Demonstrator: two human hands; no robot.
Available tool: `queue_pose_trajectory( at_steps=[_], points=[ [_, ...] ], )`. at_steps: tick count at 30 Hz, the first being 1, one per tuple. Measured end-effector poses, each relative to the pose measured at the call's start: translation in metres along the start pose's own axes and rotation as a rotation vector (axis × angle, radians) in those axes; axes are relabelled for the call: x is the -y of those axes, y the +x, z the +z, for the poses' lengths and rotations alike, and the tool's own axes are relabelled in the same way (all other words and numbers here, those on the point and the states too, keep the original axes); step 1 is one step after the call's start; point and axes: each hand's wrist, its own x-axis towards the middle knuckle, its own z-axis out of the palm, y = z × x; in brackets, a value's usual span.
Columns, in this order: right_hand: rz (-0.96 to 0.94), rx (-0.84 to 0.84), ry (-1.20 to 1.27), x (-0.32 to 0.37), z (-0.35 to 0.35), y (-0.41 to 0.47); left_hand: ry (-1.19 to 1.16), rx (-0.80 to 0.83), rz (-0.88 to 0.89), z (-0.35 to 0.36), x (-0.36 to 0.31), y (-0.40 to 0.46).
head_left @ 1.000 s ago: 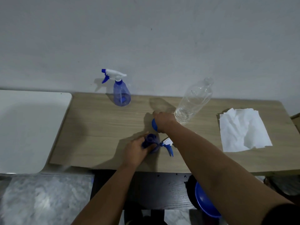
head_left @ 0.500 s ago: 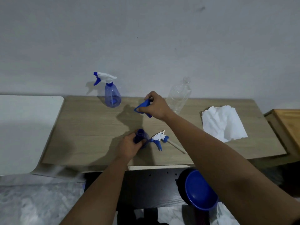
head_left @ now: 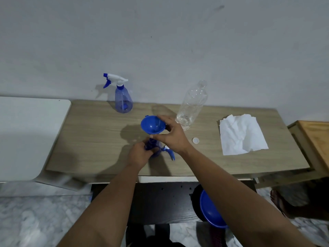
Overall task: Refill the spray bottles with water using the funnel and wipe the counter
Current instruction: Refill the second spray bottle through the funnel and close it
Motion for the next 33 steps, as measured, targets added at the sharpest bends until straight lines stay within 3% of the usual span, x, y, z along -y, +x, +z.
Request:
queue_pose_trajectory(
  at_steps=[7,16,19,23,25,27,30,33],
  points=[
    [-0.056,0.024,-0.022,-0.015,0.007,-0.014,-0.027,-0.044,-0.067,0.002,0.0,0.002],
    [-0.038,0.091,-0.15,-0.023,-0.009,-0.032,0.161,-0.065,-0.033,0.004,-0.005,0.01],
    [-0.206,-0.086,-0.212,-0.01,-0.03,-0.026,0.059,-0.074,-0.052,0.006,-0.01,0.014],
    [-0.376,-0.487,-0.215,0.011,-0.062,-0.002,-0.007,-0.098,-0.056,0.009,-0.011,0.022],
    [-0.327,-0.665,-0.167,0.016,-0.073,0.012,0.042,-0.127,-0.053,0.01,-0.011,0.025],
    [-0.196,-0.738,-0.145,0.014,-0.082,0.026,0.059,-0.145,-0.049,0.012,-0.012,0.026],
    [0.051,-0.601,-0.146,0.003,-0.092,0.045,0.077,-0.158,-0.045,0.014,-0.011,0.027],
    [0.127,-0.464,-0.108,-0.013,-0.092,0.062,0.086,-0.172,-0.056,0.015,-0.009,0.028]
  ],
)
